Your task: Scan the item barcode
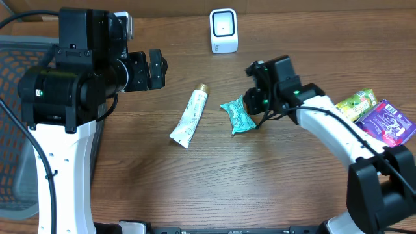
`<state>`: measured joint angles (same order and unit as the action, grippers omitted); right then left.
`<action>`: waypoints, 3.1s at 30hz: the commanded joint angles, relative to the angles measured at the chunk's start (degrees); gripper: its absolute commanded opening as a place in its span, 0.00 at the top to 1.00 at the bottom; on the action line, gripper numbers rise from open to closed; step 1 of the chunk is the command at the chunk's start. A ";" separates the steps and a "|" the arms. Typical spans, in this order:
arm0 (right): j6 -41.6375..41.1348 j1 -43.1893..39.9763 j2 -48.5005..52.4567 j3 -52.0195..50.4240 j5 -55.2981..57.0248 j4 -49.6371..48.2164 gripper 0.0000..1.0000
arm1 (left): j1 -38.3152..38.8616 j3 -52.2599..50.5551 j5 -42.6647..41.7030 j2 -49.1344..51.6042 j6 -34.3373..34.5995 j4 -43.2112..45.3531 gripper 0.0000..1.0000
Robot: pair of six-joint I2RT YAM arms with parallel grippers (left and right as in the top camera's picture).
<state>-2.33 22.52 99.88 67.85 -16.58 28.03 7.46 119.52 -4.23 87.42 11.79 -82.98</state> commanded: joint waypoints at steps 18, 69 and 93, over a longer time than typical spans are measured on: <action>13.35 2.40 12.13 0.07 0.04 0.63 0.96 | 0.07 0.52 0.20 0.33 -1.07 0.07 0.00; 7.41 2.49 18.29 17.53 3.58 15.82 0.81 | 0.07 0.52 0.20 0.33 -1.07 0.04 0.00; 7.21 2.49 20.83 17.27 10.99 15.15 0.21 | 0.07 0.52 0.20 0.33 -1.07 0.07 0.00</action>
<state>4.54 24.80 119.85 85.47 -7.25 43.07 7.46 119.52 -4.23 87.42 11.79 -82.98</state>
